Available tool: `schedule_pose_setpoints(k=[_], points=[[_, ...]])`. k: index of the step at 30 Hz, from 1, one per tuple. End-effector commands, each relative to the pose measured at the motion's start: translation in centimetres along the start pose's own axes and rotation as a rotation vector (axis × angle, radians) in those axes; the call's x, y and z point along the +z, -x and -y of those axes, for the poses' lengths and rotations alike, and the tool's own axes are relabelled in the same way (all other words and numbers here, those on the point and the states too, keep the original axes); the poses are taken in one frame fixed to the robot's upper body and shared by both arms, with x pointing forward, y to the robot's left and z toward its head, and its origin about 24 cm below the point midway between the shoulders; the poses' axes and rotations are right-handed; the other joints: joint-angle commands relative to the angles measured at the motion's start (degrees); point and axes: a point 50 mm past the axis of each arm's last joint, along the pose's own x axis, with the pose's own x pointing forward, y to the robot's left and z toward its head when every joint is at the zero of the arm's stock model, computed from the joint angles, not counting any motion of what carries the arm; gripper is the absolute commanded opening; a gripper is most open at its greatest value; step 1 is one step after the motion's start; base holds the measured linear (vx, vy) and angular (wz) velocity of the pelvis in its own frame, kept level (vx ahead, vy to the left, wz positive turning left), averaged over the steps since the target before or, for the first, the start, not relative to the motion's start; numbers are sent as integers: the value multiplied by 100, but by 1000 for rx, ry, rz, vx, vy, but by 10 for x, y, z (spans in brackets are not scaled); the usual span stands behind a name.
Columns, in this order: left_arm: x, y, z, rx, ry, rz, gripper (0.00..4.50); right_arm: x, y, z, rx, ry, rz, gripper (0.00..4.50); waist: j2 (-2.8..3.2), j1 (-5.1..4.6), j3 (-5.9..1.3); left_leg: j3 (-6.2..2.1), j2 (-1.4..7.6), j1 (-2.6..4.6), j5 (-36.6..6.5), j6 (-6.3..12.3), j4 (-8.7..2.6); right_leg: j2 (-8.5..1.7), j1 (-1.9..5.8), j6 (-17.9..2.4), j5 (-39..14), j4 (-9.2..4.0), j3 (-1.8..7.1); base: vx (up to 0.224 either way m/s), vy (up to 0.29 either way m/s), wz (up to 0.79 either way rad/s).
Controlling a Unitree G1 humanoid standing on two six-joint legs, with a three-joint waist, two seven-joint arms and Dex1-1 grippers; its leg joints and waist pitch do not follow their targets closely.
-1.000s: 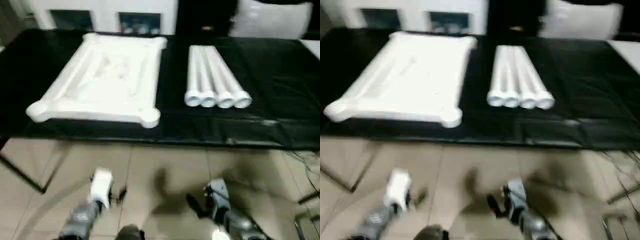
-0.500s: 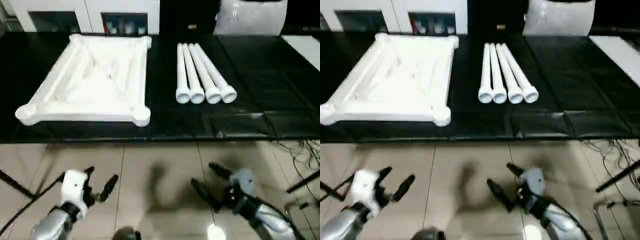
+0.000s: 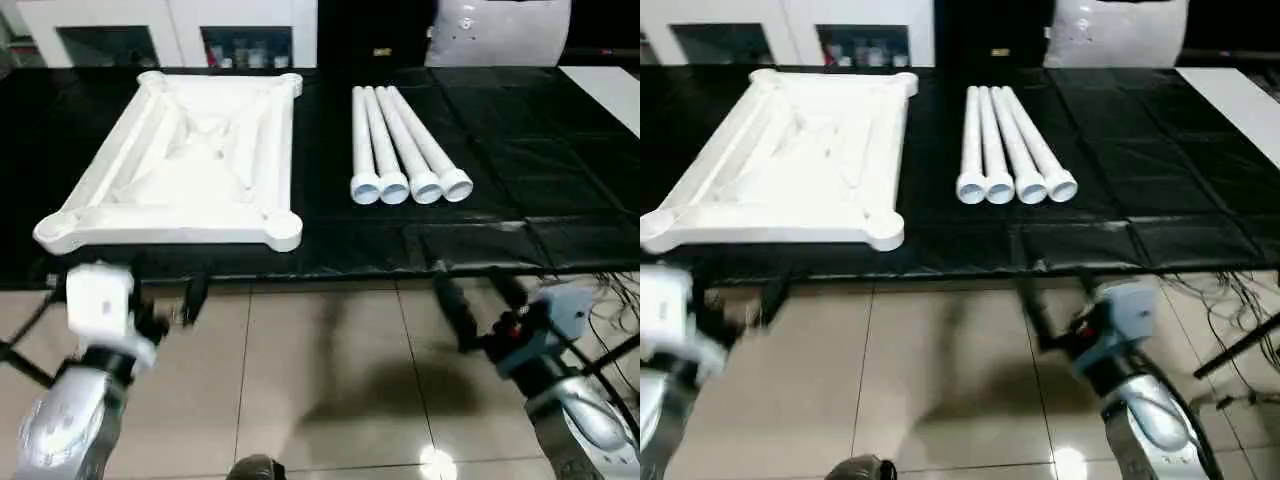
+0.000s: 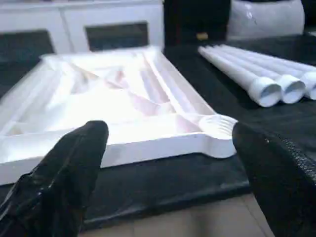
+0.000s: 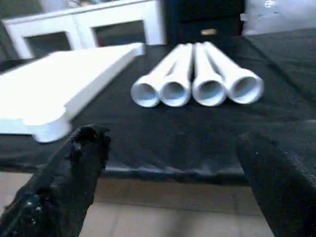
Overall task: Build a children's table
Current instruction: Move to table
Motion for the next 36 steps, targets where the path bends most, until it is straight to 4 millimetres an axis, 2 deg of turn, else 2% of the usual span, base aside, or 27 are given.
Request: schedule_pose_setpoints(k=[1, 5, 7, 8, 10, 11, 12, 13, 15, 16, 17, 18, 20, 21, 22, 23, 24, 25, 26, 27, 28, 31, 32, 33, 34, 35, 36], points=[[2, -11, 9, -20, -12, -27, 449, 9, -14, -1, -39, 62, 29, 450, 42, 39, -293, -439, -42, -108, -325, 524, -521, -371, 272, -324, 1889, -408, -241, 0, 0, 0], [0, -28, 8, 51, -32, -31, 449, 16, -30, -7, -31, 131, 54, 450, 134, -208, -330, -1005, -90, 104, 800, 1993, -422, -167, 212, -833, 1119, -261, -446, 10, -18, 53], [-2, -30, 7, 79, -5, -37, 449, 13, -33, -10, 16, 160, 31, 450, 116, -283, -305, -1336, -34, 311, 528, 2307, -541, -111, 7, -1232, 39, -115, -305, 0, -36, 59], [-2, -31, 7, 84, 0, -39, 449, 12, -34, -10, 23, 164, 27, 450, 112, -290, -275, -1456, -94, 303, 223, 2278, -604, -156, -46, -1381, -174, -100, -165, -9, -60, 71], [-1, -33, 8, 108, 13, -45, 449, 15, -40, -9, 0, 142, 51, 450, -98, -203, -202, -1184, -478, -189, -953, 1520, -471, -662, 384, -1396, -737, -593, 30, -28, -55, 63], [4, -38, 12, 74, 13, -37, 449, 22, -47, -10, 15, 106, 71, 450, -245, -105, -163, -883, -348, -321, -1271, 1002, 95, -1321, 586, -925, -2028, -1126, -25, -10, -37, 49], [6, -43, 15, 44, 15, -19, 449, 23, -52, -13, 32, 117, 71, 450, -183, -82, -115, -673, -112, -261, -1017, 688, 537, -1603, 654, -843, -2892, -1370, -80, 9, -7, 54], [5, -46, 16, 37, 12, -22, 449, 23, -54, -15, 44, 125, 69, 450, -140, -94, -40, -635, 15, -278, -982, 643, 605, -1648, 704, -836, -3175, -1429, -134, 9, -7, 54], [5, -51, 19, 29, 3, -32, 449, 24, -57, -16, 62, 134, 67, 450, -42, -173, 37, -498, 146, -145, -1486, 548, 437, -1344, 1002, -905, -3815, -1423, -583, 99, 51, 58], [3, -53, 21, 18, -4, -34, 449, 23, -58, -18, 75, 126, 62, 450, -3, -195, 2, -520, 119, 97, -1988, 668, -8, -793, 1037, -881, -3373, -1229, -748, 137, 75, 65], [1, -54, 21, 9, -19, -43, 449, 22, -60, -20, 74, 130, 61, 450, 120, -446, -100, -1060, 143, 651, -2329, 1362, -529, 113, 629, -643, -1957, -416, -842, 130, 92, 72], [-1, -53, 21, -6, -14, -46, 449, 17, -62, -21, 61, 96, 26, 450, 143, -701, -363, -1735, 289, 1281, -1564, 2708, -440, 315, 88, -194, -1347, 321, -590, 157, 52, 59], [1, -54, 22, -10, -11, -46, 449, 16, -62, -21, 53, 76, 18, 450, 186, -722, -418, -1899, 230, 1257, 541, 3417, -183, 210, -427, -17, -959, 699, -275, 169, 49, 63], [1, -54, 22, -11, -12, -47, 449, 16, -62, -21, 54, 61, 16, 450, 67, -725, -403, -1872, 211, 1073, 1343, 3214, -265, 170, -547, 257, -483, 798, -82, 150, 38, 71], [3, -55, 21, -14, -16, -45, 449, 15, -61, -22, 62, 56, 15, 450, 52, -748, -382, -1352, 430, 1015, 1441, 2663, -258, 53, -661, 328, 69, 789, 8, 150, 38, 71], [2, -58, 20, -17, -17, -47, 449, 13, -60, -24, 74, 52, 11, 450, -186, -673, -257, -1089, 438, 649, 745, 2279, -511, -49, -534, 239, 757, 687, 197, 146, -19, 34], [1, -61, 18, -13, -18, -46, 449, 11, -59, -25, 81, 65, 0, 450, -309, -543, -157, -883, 108, 520, -302, 2180, -632, -155, -384, 0, 827, 112, 364, 121, -73, 7], [-1, -64, 18, -16, -9, -48, 449, 9, -58, -25, 74, 91, -7, 450, -487, -463, -103, -674, -154, 305, -1065, 1918, -484, -344, -159, 82, 99, -445, 673, 121, -73, 7], [-2, -65, 19, -22, -3, -51, 449, 8, -57, -24, 69, 95, -10, 450, -603, -309, -163, -412, -631, 511, -1331, 1305, 591, -831, -22, 238, -2823, -984, 1190, 123, -113, 19], [-3, -65, 20, -32, -1, -54, 449, 8, -56, -24, 68, 86, -10, 450, -546, -219, -252, -471, -571, 308, -1027, 825, 721, -903, 255, -365, -3466, -869, 1380, 150, -82, 9], [-4, -64, 24, -54, -8, -61, 449, 8, -55, -23, 61, 80, -8, 450, -558, -187, -242, -528, -536, 108, -705, 566, 737, -739, 436, -746, -2886, -743, 1259, 150, -82, 9], [-5, -63, 27, -83, -15, -69, 449, 8, -54, -22, 47, 71, -5, 450, -410, -147, -219, -538, -384, 40, -308, 395, 600, -578, 486, -1724, -1634, -779, 1005, 134, 1, 4], [-7, -61, 32, -124, -25, -76, 449, 8, -53, -21, 26, 71, -8, 450, -232, -111, -232, -533, -212, 48, -117, 384, 287, -432, 423, -1855, -1511, -774, 776, 119, 56, 5], [-8, -60, 36, -158, -33, -79, 449, 7, -52, -19, 11, 76, -13, 450, -15, -148, -247, -516, 48, 256, -196, 343, -214, -176, 265, -1546, -1576, -697, 365, 137, 134, 0], [-9, -60, 38, -168, -32, -77, 449, 7, -52, -18, 1, 75, -16, 450, 66, -282, -230, -728, 289, 429, -673, 499, -423, 66, 41, -1286, -1369, -445, 184, 137, 134, 0], [-9, -60, 39, -172, -26, -75, 449, 6, -51, -17, -16, 64, -20, 450, 32, -540, -392, -966, 1054, 1221, -1310, 69, -564, 18, -516, -642, -993, 262, 128, 187, 151, -20], [-9, -61, 40, -166, -21, -74, 449, 5, -50, -16, -25, 52, -24, 450, 72, -414, -373, -781, 1044, 1200, -1353, -225, -594, -62, -688, -232, -354, 503, -12, 172, 116, -42]])
